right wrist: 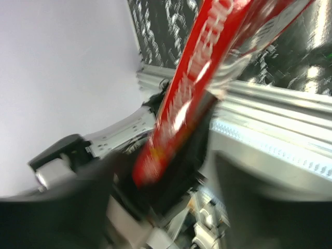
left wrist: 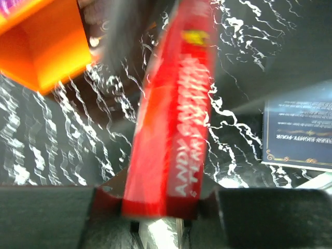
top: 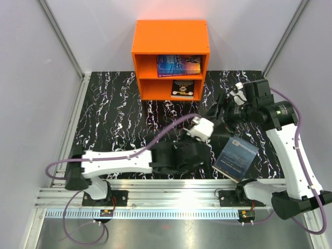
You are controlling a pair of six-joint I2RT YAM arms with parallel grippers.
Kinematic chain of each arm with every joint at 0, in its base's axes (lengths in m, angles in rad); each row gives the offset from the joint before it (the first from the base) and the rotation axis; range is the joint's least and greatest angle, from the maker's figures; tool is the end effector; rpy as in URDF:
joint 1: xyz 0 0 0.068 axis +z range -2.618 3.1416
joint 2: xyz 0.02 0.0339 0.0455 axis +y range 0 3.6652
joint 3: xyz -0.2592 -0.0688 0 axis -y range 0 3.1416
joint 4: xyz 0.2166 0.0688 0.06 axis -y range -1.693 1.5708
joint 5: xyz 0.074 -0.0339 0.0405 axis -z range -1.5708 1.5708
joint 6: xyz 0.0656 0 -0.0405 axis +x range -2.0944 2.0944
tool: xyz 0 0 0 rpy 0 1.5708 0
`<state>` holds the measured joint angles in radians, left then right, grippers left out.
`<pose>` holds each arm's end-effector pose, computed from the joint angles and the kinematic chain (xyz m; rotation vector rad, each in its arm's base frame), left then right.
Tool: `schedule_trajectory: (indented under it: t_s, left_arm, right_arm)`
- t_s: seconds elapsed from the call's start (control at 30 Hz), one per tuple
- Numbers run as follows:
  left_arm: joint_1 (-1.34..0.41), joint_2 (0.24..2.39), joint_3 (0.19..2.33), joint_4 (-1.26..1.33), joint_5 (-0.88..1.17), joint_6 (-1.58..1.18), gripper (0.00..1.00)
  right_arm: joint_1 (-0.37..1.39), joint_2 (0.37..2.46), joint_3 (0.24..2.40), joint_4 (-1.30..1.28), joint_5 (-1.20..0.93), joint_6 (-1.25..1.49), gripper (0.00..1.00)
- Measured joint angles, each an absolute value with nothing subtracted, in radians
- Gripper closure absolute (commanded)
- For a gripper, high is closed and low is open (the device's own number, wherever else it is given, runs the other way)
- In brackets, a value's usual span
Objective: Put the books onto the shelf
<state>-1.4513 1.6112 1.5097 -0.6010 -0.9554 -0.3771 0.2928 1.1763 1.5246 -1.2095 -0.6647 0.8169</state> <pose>0.0934 -0.3286 0.3380 0.5804 1.8661 -0.0974 0.1658 0.0922 0.3878 0.3515 2.5906 1.2669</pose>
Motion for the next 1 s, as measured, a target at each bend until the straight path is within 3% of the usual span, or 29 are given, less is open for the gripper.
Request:
schedule_trajectory:
  t_s: [0.17,0.3,0.4,0.53,0.73,1.0]
  left_arm:
    - [-1.251,1.343,1.216,-0.504,-0.861,-0.575,1.00]
    - [-1.126,1.087,0.839,-0.213,-0.844,-0.820,1.00]
    - [-1.087,1.019,0.539,0.073,-0.819,-1.030,1.00]
    - [-1.003,1.218,0.401,0.347,-0.718,-1.188,1.00]
    - [-0.921,1.618,0.459,0.924,-0.593,-1.320,1.00]
    - [-0.855,1.971,0.713,1.137,-0.479,-1.468,1.00]
  right_arm:
    - [0.289,1.183,1.779,-1.313,-0.505,0.747,0.00]
    - [0.289,1.182,1.935,-1.314,-0.372,0.699,0.00]
    - [0.289,1.160,1.946,-1.322,-0.328,0.682,0.00]
    - [0.288,1.131,1.892,-1.336,-0.321,0.677,0.00]
    - [0.288,1.130,1.841,-1.355,-0.305,0.668,0.00]
    - [0.288,1.133,1.837,-1.359,-0.255,0.642,0.00]
